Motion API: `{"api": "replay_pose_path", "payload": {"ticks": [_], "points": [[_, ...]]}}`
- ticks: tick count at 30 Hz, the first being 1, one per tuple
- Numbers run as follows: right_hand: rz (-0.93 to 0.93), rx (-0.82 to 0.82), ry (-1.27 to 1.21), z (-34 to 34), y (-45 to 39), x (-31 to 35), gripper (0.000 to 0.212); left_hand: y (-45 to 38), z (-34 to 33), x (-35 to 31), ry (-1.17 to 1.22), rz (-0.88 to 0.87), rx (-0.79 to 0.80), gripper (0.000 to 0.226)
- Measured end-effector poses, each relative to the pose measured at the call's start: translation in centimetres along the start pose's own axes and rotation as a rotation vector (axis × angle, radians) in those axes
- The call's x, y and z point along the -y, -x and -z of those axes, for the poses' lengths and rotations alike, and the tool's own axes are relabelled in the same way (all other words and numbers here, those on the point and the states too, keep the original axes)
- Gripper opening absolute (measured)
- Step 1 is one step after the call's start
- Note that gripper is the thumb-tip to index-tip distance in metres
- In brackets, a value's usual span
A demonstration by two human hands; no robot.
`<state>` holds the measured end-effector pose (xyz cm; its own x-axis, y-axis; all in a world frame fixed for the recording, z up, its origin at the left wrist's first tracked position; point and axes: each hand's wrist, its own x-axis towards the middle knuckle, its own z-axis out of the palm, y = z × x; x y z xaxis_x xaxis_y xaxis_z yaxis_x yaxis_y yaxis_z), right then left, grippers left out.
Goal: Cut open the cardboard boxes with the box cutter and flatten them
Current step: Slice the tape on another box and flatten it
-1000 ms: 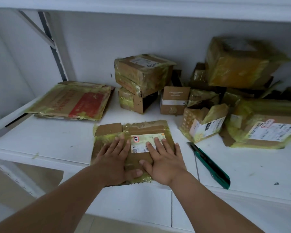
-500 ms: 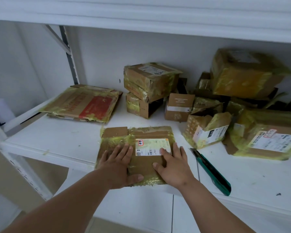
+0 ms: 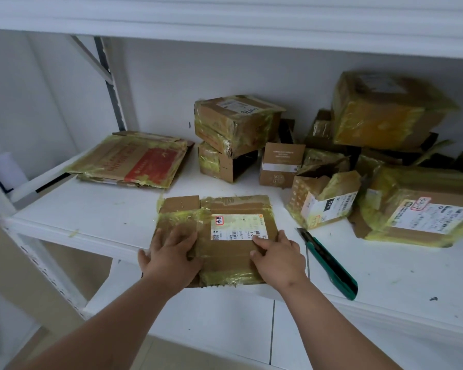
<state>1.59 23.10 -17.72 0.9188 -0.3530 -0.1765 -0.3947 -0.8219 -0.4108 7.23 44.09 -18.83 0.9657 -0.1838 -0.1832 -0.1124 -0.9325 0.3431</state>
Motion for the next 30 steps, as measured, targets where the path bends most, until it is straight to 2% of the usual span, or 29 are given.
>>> {"api": "replay_pose_path", "payload": {"ticks": [2,4,8,12,14,16,19,24,30], "points": [[0.000,-0.049,-0.082,0.0,0.0,-0.5,0.038,0.5,0.3,0.0,0.103,0.097,-0.011,0.068],[-0.024,-0.090,-0.265,0.2,-0.1,-1.1,0.037,1.0,0.7,0.2,0.151,0.163,-0.047,0.078],[-0.088,-0.152,-0.544,1.6,0.4,-2.3,0.034,1.9,1.6,0.8,0.145,0.240,-0.106,0.101],[-0.185,-0.052,-0.737,2.2,1.4,-2.9,0.050,2.6,2.3,1.3,0.145,0.278,-0.037,0.112],[-0.189,-0.012,-0.779,2.2,1.7,-3.2,0.030,3.1,2.5,1.5,0.140,0.270,0.021,0.114],[-0.198,0.023,-0.849,2.2,1.9,-3.5,0.026,3.5,2.7,1.5,0.130,0.244,0.032,0.115],[-0.191,0.074,-0.970,2.3,2.4,-3.9,0.014,4.4,3.4,1.1,0.090,0.208,-0.022,0.101],[-0.124,0.131,-1.236,2.0,2.9,-3.2,0.019,5.2,5.1,1.1,0.115,0.128,-0.208,0.094],[0.029,0.125,-1.399,2.4,3.0,0.0,0.014,4.8,7.0,2.5,0.162,0.208,-0.306,0.098]]}}
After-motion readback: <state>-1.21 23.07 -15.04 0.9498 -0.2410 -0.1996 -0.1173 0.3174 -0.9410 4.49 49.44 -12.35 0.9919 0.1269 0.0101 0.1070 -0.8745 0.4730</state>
